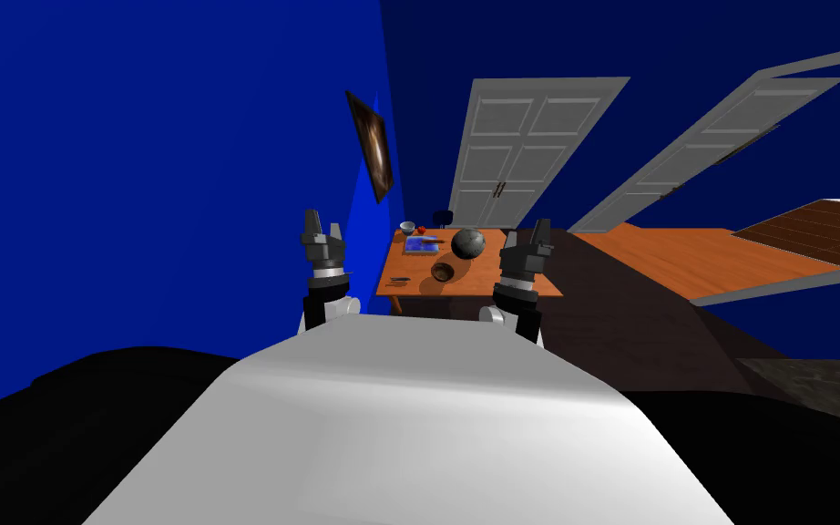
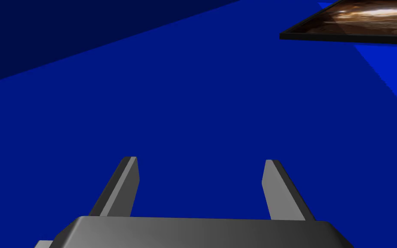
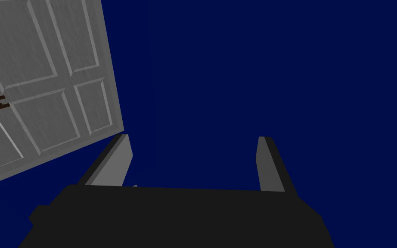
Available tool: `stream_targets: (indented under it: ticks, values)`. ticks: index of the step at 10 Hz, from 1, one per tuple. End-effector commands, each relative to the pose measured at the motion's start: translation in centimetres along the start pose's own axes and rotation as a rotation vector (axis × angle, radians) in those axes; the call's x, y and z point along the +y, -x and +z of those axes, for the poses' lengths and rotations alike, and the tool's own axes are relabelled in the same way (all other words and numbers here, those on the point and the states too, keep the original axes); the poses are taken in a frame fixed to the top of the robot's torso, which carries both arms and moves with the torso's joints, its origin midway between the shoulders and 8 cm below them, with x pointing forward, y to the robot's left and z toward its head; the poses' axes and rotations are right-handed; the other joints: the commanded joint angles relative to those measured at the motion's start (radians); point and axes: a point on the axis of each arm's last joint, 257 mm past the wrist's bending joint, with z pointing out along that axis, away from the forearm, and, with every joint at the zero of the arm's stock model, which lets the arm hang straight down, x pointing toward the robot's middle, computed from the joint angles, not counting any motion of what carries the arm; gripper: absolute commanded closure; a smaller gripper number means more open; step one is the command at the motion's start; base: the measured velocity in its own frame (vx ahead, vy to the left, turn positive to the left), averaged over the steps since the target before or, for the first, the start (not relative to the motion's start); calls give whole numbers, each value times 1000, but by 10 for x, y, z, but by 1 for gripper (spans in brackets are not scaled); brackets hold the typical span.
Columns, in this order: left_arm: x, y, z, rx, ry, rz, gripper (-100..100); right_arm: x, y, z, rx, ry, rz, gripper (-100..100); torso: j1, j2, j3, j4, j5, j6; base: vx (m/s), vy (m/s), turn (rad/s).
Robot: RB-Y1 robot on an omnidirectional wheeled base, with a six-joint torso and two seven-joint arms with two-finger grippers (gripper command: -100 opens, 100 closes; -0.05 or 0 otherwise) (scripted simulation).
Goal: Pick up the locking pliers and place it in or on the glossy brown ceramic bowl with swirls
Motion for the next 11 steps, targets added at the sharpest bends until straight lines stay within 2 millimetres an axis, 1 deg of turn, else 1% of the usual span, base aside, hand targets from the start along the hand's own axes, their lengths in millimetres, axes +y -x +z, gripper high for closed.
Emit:
stream_targets:
  ticks: [1, 4, 7, 8, 11]
  values:
    - [13, -7, 0, 41, 29, 12, -100, 0, 0, 0, 0, 0, 0, 0, 0, 0, 0, 0, 0, 0, 2, -1, -22]
    - [42, -14, 0, 88, 99, 22, -100, 0, 0, 0, 0, 0, 0, 0, 0, 0, 0, 0, 0, 0, 4, 2, -26]
    - [83, -19, -2, 120, 197, 28, -100, 0, 0, 0, 0, 0, 0, 0, 0, -1, 0, 0, 0, 0, 6, 3, -37]
    - [83, -19, -2, 120, 197, 28, -100, 0, 0, 0, 0, 0, 0, 0, 0, -1, 0, 0, 0, 0, 4, 3, -11]
    - [128, -22, -6, 140, 311, 30, -100, 0, 0, 0, 0, 0, 0, 0, 0, -1, 0, 0, 0, 0, 5, 2, -36]
